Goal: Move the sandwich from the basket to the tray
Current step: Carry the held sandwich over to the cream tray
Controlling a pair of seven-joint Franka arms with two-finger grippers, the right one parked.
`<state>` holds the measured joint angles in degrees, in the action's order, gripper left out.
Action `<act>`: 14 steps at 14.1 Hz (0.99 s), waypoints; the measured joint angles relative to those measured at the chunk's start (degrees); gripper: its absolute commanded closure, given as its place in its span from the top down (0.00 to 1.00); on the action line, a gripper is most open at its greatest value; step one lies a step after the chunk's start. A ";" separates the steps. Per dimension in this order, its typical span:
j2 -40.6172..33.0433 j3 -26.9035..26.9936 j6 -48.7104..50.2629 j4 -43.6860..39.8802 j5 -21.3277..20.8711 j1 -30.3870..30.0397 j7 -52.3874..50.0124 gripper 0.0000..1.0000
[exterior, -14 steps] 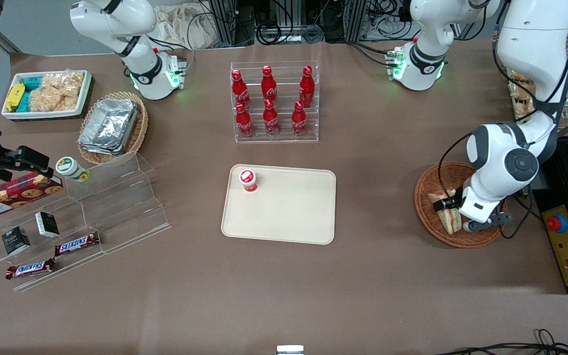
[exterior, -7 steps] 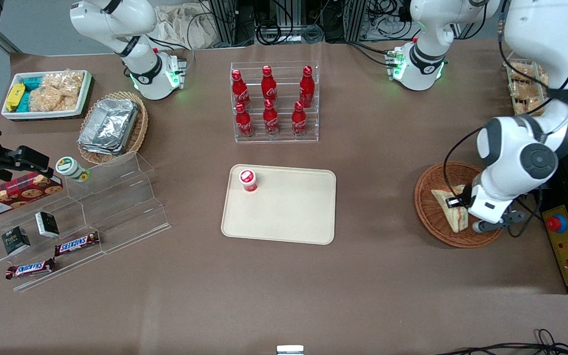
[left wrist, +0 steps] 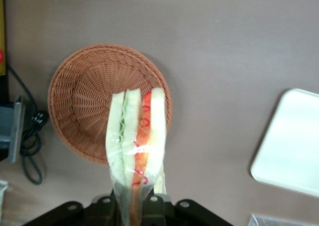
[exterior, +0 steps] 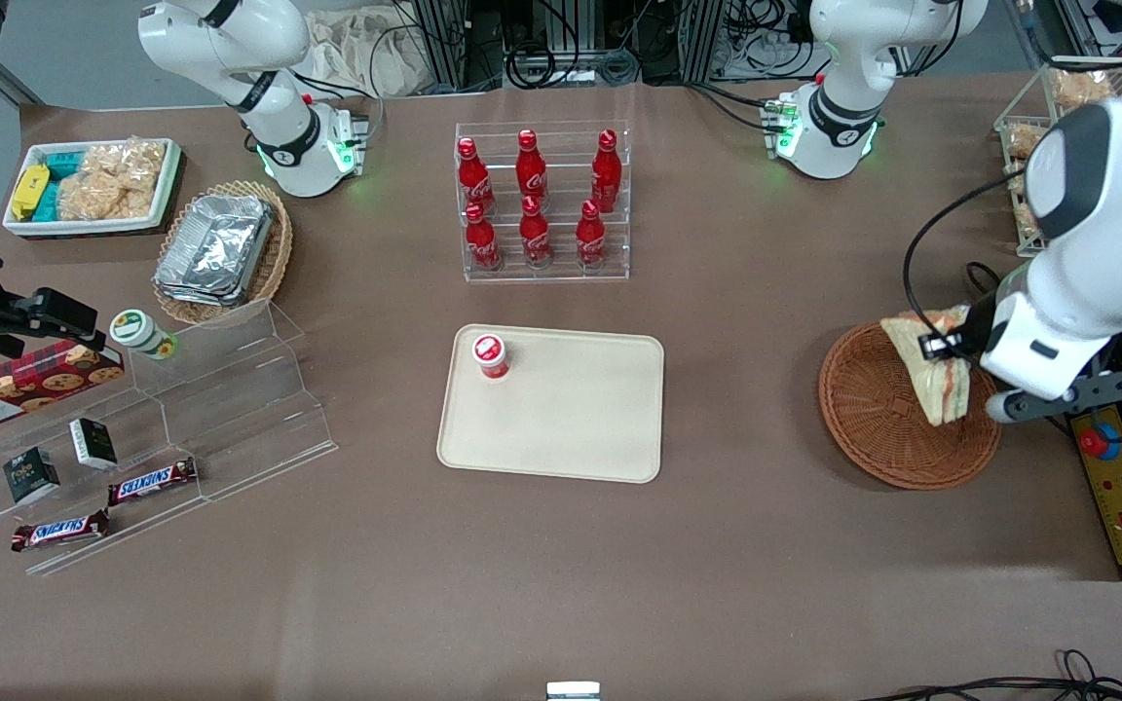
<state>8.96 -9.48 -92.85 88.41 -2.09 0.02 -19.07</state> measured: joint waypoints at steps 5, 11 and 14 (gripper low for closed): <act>-0.25 -11.31 8.24 -8.27 -2.51 1.86 -14.56 0.00; 7.34 -18.32 4.14 -7.76 -9.61 15.10 -39.74 0.00; 18.15 -18.20 -4.73 -7.36 -13.12 16.72 -43.58 0.00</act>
<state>27.11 -27.68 -97.58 81.05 -15.21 16.75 -62.65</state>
